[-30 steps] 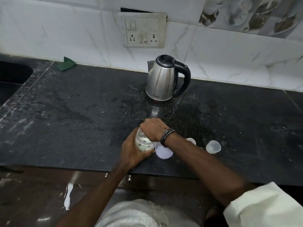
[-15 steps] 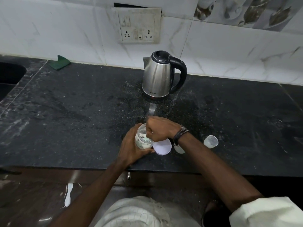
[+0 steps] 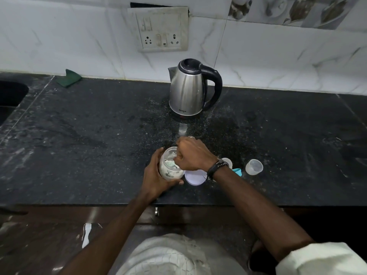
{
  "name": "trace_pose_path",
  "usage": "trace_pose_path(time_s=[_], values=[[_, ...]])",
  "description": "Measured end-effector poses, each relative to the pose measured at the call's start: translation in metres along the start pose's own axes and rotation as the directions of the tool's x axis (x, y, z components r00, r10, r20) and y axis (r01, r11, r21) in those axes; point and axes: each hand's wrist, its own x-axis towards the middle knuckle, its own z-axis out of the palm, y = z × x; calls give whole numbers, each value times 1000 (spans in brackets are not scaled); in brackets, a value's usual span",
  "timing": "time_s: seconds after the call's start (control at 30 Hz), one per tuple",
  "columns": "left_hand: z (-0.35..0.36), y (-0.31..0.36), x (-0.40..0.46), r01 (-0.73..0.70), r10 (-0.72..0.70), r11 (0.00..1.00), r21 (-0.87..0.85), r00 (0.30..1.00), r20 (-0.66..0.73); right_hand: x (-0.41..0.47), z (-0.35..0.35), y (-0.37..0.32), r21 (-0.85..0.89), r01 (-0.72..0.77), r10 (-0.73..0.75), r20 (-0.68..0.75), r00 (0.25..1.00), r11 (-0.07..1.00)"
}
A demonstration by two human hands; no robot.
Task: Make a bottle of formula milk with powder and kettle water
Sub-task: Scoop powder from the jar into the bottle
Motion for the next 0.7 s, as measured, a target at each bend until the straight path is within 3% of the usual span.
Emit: trace_pose_path(time_s=[0.33, 0.53, 0.7], values=[[1, -4, 0, -13, 13, 1000, -2, 1000, -26, 3, 14, -5, 86, -63, 60, 39, 997, 994], [0, -2, -1, -18, 18, 1000, -6, 1000, -16, 7, 19, -1, 251, -121, 96, 113, 989, 960], [-1, 1, -3, -15, 15, 1000, -7, 1000, -26, 5, 13, 8, 350, -76, 34, 124, 992, 934]])
